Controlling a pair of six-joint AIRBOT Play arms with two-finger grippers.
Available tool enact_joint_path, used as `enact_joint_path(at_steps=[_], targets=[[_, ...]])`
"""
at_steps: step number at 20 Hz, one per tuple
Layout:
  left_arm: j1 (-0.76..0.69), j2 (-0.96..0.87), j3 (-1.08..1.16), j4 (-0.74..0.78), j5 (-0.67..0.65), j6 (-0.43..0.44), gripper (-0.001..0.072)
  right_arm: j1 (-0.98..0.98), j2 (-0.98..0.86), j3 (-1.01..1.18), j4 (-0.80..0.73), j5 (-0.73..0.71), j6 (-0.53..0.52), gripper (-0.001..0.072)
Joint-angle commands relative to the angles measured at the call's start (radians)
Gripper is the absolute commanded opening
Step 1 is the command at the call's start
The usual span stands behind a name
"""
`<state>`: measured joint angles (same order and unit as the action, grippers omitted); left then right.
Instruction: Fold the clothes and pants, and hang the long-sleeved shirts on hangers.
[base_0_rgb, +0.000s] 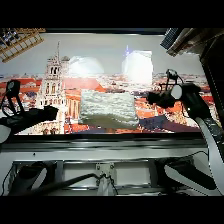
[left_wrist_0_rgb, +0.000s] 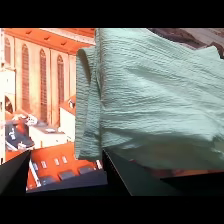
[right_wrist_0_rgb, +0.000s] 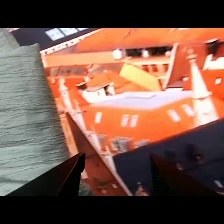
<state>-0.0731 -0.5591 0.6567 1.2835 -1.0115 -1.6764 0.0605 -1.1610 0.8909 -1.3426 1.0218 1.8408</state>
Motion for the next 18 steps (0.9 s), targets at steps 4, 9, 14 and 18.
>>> enact_joint_path(at_steps=[4, 9, 14, 18], targets=[[0.000, -0.060, 0.000, -0.009, 0.017, 0.001, 0.0516, -0.187, -0.098, -0.181, 0.588, -0.129, -0.579, 0.0652], [0.000, -0.061, 0.000, -0.009, 0.013, 0.000, 0.0567, -0.186, -0.249, -0.182, 0.848, -0.057, -0.808, 0.0648], [0.000, -0.061, 0.000, -0.008, 0.014, 0.001, 0.0566, -0.150, -0.309, -0.182, 0.916, -0.041, -0.859, 0.0646], [0.000, -0.061, 0.000, -0.008, 0.021, 0.000, 0.0566, -0.048, -0.344, -0.181, 0.940, -0.047, -0.864, 0.0510]])
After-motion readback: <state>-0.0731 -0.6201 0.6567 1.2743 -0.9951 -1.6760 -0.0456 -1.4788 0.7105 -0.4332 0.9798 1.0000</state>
